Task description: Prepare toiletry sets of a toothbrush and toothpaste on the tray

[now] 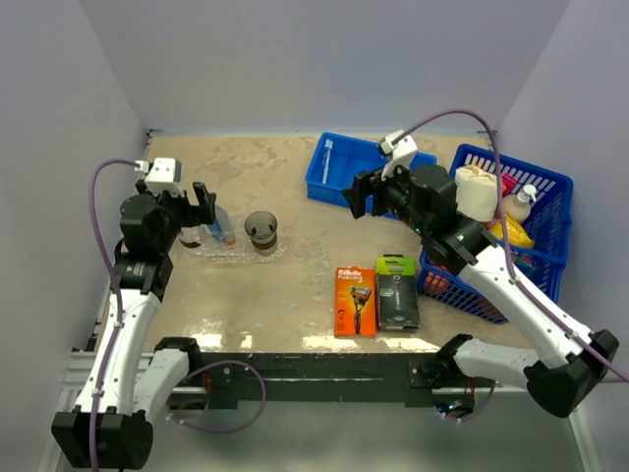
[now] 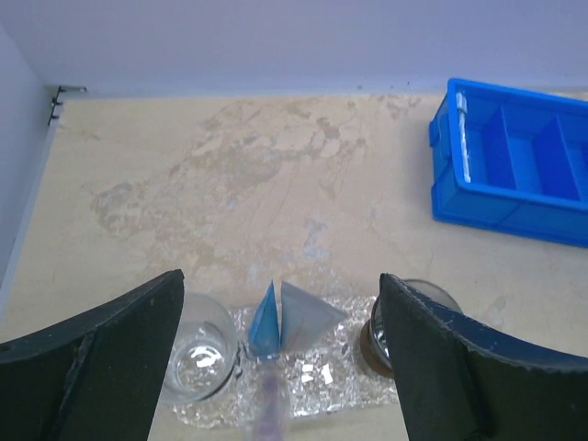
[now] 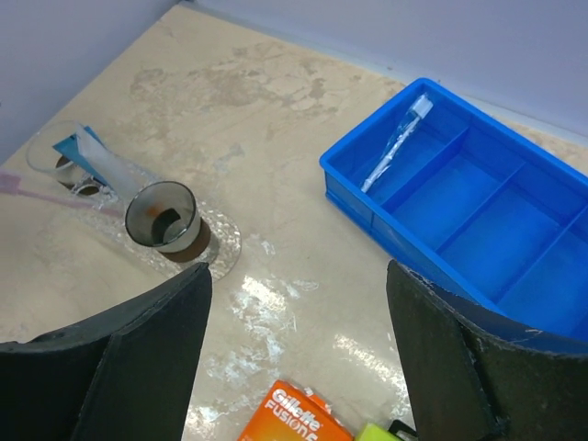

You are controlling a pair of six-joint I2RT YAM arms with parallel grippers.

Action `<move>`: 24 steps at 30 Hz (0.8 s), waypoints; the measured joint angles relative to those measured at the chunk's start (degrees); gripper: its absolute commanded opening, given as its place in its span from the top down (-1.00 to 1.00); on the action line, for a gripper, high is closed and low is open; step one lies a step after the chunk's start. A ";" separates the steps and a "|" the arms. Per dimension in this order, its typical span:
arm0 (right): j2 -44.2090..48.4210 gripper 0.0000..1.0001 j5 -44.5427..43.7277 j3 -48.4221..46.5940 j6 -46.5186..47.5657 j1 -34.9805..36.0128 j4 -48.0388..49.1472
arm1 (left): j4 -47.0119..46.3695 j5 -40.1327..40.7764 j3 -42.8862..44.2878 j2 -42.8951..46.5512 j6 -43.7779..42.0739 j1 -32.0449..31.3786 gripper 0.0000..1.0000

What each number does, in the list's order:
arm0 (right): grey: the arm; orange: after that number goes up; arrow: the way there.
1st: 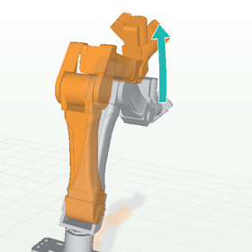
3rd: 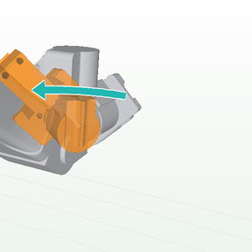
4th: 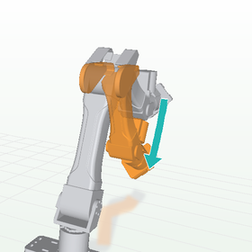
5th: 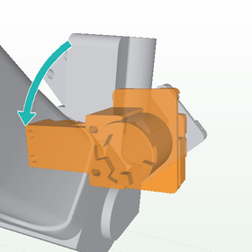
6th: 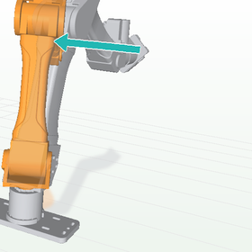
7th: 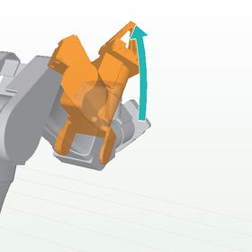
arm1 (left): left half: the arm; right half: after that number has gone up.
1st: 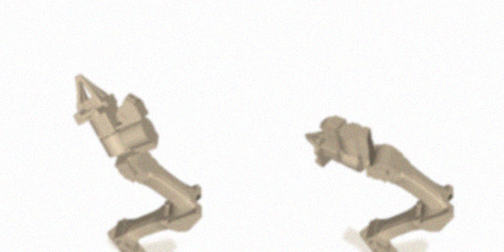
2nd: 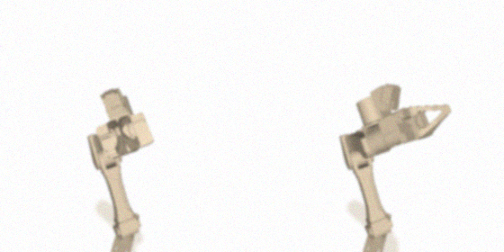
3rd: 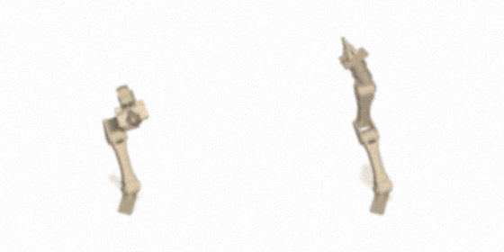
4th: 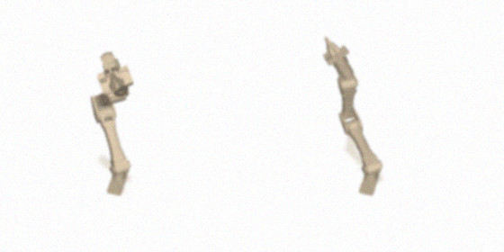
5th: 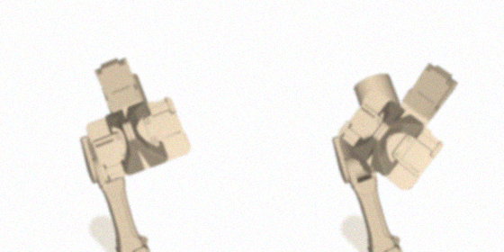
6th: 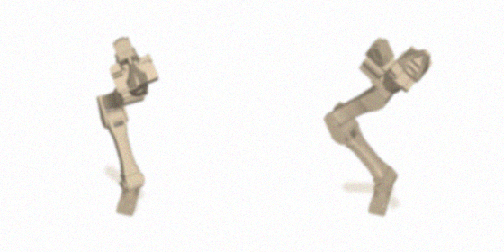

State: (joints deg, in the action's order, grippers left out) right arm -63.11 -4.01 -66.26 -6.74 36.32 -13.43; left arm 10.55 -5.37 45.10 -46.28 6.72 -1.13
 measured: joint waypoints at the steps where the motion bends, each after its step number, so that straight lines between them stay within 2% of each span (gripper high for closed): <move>1: -1.27 -0.57 0.52 -0.57 -0.15 -0.02 -0.22 | -1.49 0.00 0.61 -0.98 0.17 0.00 -0.82; 7: -10.14 -0.53 3.06 -6.01 -0.55 -0.90 -2.29 | -10.14 1.57 -0.74 -3.39 0.22 0.00 -0.80; 14: -22.99 -0.38 4.07 -17.35 -2.12 -3.52 -4.37 | -11.21 5.66 -4.85 0.61 -0.28 0.00 -0.81; 18: -33.05 -0.34 2.99 -25.53 -3.50 -3.58 -6.40 | -12.79 5.64 -4.94 1.77 -0.24 -0.15 -0.81; 21: -39.87 -0.23 1.66 -29.99 -4.87 -3.58 -7.93 | -12.96 5.84 -4.96 1.79 -0.26 -1.33 -0.81; 24: -45.90 -0.23 -2.82 -35.56 -6.38 -3.10 -11.72 | -12.92 6.01 -4.96 1.99 -0.28 -2.71 -0.81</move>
State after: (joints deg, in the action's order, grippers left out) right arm -109.01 -6.83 -101.82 -13.13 33.21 -25.15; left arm -2.37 0.64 40.14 -44.29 6.44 -3.84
